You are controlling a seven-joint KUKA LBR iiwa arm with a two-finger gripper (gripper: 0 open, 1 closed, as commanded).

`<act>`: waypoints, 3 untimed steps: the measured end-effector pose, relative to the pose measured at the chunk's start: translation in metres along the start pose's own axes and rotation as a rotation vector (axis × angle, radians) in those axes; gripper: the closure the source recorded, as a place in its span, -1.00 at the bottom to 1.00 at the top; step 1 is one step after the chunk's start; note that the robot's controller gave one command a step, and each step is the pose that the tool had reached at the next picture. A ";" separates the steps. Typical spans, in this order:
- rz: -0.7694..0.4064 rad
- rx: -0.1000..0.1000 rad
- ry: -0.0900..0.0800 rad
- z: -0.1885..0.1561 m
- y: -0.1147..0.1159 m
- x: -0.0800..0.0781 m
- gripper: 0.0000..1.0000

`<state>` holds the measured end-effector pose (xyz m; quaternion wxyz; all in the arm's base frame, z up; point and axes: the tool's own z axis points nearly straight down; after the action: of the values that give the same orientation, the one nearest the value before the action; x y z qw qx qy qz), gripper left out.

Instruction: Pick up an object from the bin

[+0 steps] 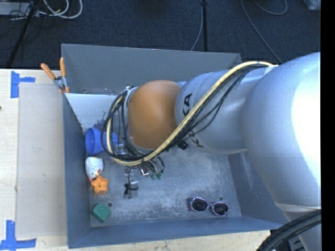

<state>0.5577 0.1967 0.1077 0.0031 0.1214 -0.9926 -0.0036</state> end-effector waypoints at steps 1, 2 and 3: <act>-0.171 0.012 0.004 -0.016 -0.022 0.030 -1.00; -0.317 0.006 -0.003 -0.023 -0.035 0.023 -1.00; -0.060 0.009 0.002 -0.034 -0.080 -0.018 -1.00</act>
Offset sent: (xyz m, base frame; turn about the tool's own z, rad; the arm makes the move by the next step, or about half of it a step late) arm 0.0150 -0.0601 0.0243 0.0533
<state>0.5952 0.1230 0.1408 0.0032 0.1509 -0.9885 0.0011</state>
